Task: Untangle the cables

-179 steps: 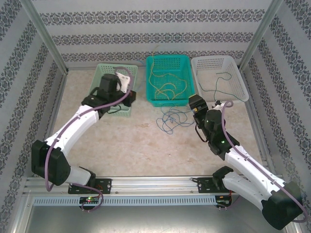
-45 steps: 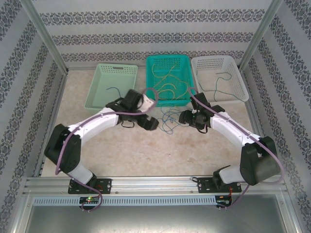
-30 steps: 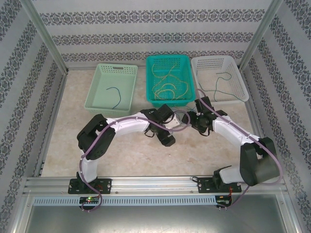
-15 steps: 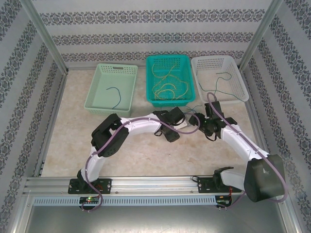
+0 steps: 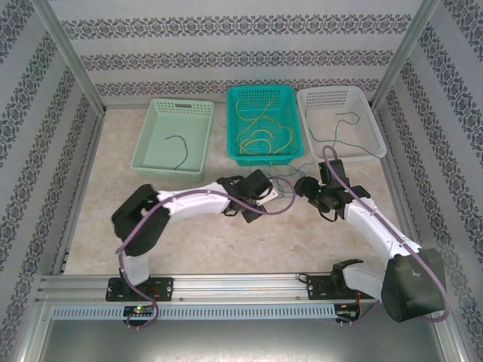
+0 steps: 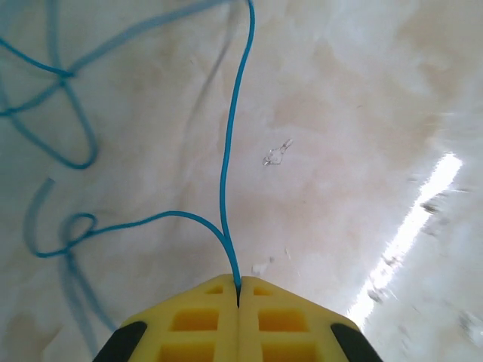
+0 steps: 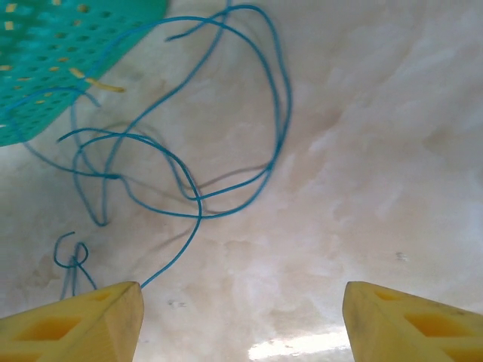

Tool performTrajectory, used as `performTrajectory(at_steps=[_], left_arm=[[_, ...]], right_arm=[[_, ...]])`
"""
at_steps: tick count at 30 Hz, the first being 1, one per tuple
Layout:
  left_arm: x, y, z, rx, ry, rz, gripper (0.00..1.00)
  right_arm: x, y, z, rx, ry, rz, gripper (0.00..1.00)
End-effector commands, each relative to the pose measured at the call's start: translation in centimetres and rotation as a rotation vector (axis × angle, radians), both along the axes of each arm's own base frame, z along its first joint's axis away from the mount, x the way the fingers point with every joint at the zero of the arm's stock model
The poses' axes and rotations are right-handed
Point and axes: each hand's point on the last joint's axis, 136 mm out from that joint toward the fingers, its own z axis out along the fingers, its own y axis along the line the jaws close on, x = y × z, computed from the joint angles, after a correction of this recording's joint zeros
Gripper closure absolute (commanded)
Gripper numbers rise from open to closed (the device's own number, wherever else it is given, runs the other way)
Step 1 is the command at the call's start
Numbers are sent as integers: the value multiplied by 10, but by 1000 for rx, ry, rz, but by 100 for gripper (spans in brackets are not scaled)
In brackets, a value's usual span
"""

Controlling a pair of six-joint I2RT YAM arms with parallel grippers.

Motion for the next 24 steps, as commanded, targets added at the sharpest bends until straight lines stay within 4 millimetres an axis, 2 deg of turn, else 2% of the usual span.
performTrajectory(at_steps=[1,5,9,13,18,21,24], left_arm=[[5,-2,58,-162,-72,25,100],[-4,13,79,-189,-59,30,100],[-7,39,92,-196,-56,81,100],[-6,57,110,-281,-74,119,100],[-1,77,118,-292,-102,172,100],[1,89,138,-319,-150,187,100],[-2,91,153,-355,-155,164,100]], right_arm=[[3,14,9,31,-62,36,30],[7,25,4,57,-56,45,30],[14,40,9,90,-90,70,30],[25,63,27,127,-151,133,29],[35,81,42,148,-181,167,29],[40,89,52,190,-212,165,29],[46,102,67,283,-253,155,28]])
